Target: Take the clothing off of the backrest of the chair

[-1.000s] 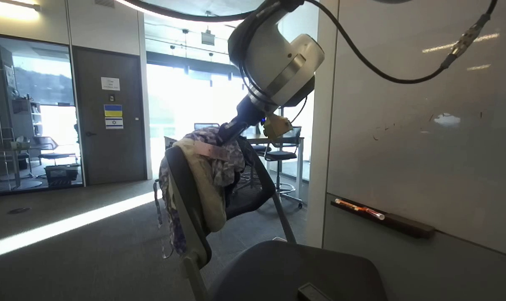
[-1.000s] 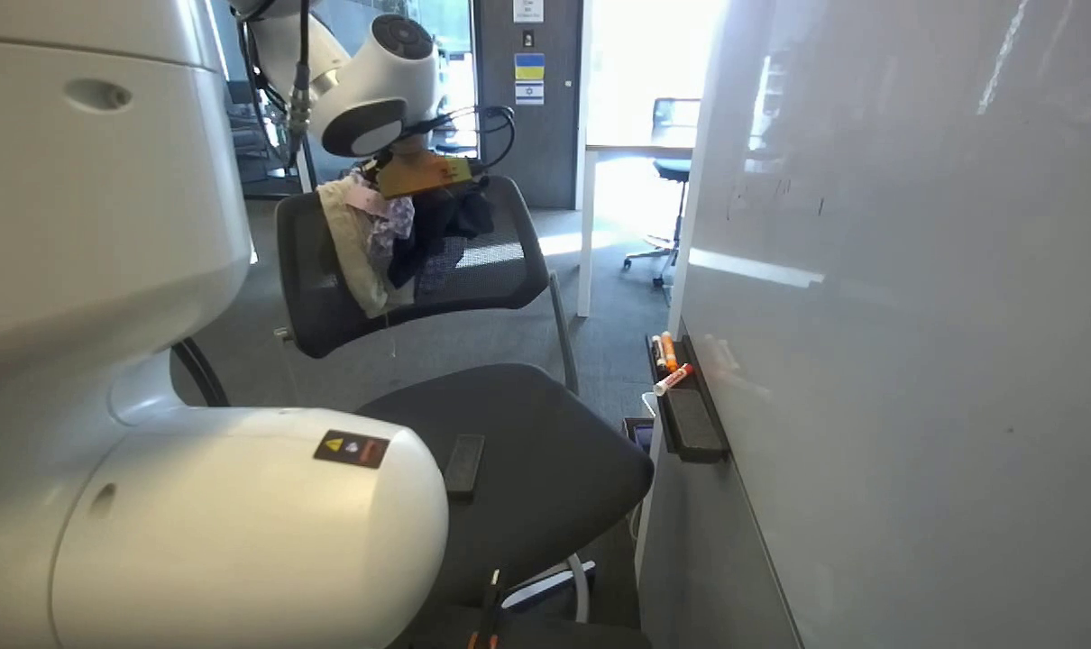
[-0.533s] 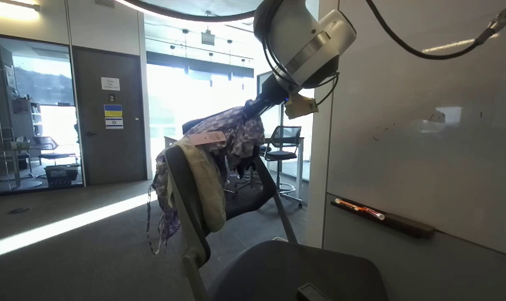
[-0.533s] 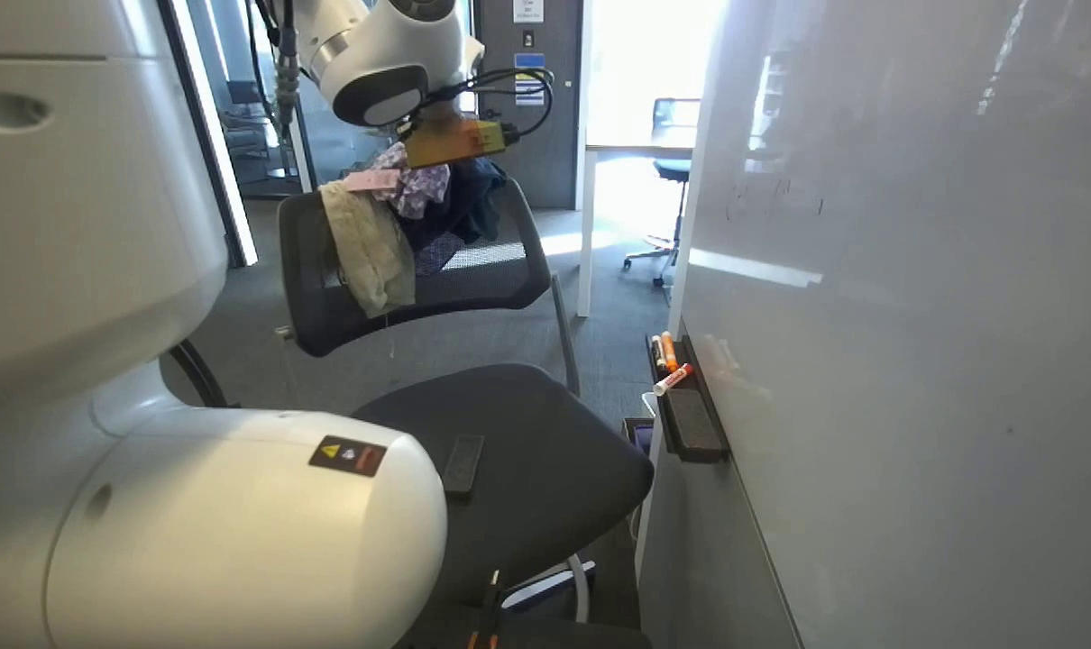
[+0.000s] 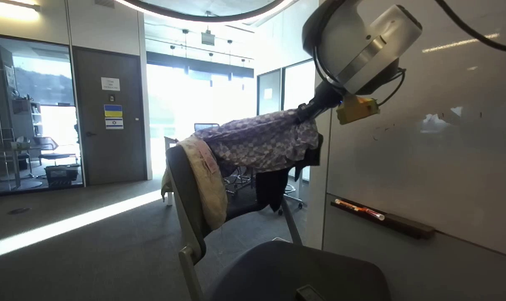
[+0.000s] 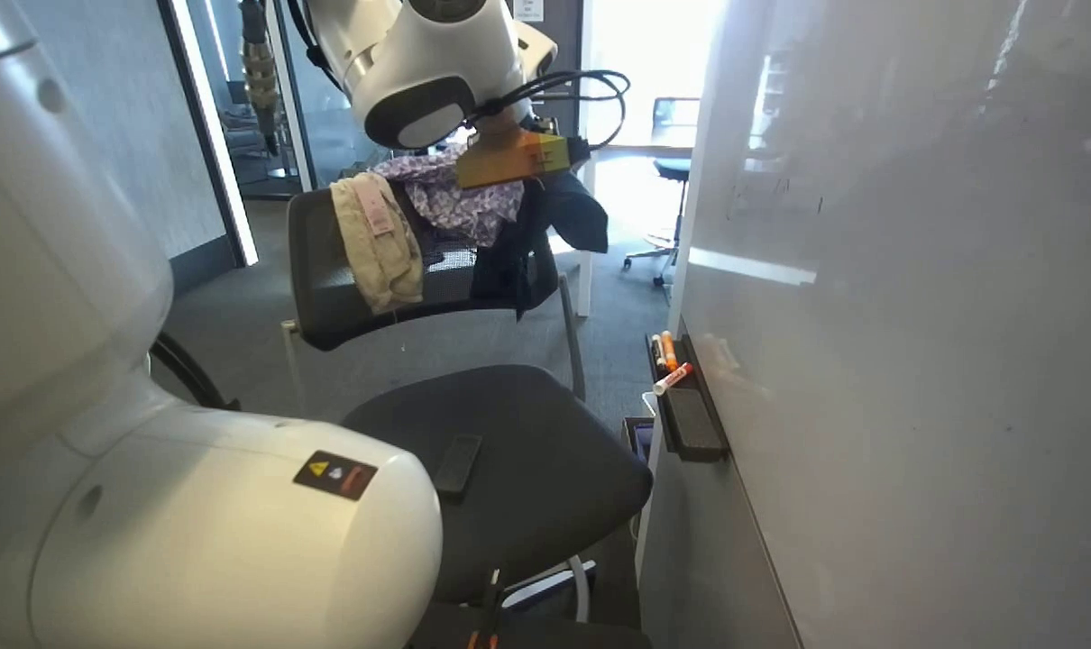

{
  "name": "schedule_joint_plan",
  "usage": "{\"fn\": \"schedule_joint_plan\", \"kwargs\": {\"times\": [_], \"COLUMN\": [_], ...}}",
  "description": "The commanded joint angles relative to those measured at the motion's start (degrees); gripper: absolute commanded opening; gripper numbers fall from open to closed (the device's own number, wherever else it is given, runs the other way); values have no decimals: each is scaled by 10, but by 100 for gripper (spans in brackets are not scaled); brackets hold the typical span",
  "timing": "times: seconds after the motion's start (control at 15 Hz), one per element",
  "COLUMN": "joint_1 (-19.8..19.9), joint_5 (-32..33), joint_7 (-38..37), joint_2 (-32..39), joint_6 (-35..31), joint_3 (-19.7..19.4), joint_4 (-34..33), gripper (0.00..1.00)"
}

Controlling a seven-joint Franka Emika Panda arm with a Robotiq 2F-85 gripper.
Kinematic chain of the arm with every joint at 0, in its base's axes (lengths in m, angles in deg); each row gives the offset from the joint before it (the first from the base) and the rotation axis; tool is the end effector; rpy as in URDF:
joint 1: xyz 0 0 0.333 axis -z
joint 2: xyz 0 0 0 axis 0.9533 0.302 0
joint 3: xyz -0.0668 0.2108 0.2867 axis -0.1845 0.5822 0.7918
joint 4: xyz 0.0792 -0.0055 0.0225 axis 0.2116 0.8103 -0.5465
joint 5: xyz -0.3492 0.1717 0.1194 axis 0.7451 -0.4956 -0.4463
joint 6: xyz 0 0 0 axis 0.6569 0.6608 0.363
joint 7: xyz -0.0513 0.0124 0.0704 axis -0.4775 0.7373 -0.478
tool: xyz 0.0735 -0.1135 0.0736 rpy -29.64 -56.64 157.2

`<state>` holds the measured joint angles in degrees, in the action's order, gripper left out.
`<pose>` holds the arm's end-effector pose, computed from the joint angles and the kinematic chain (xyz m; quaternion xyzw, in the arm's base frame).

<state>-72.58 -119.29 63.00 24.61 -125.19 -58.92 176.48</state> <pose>0.5293 -0.0392 0.5076 0.8675 0.1122 0.4798 0.0679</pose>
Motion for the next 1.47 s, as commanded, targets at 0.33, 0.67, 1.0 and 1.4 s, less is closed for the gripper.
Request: {"fn": "schedule_joint_plan", "kwargs": {"times": [0.33,0.67,1.0,1.4], "joint_1": [63,49,21,-68], "joint_5": [85,239,384,477], "joint_7": [-16,-140,-225,-243], "joint_2": [-194,-272,-309,-234], "joint_6": [229,278,288,408], "joint_3": [3,-50,-115,-132], "joint_4": [107,121,110,61], "gripper": [5,5,5,4]}}
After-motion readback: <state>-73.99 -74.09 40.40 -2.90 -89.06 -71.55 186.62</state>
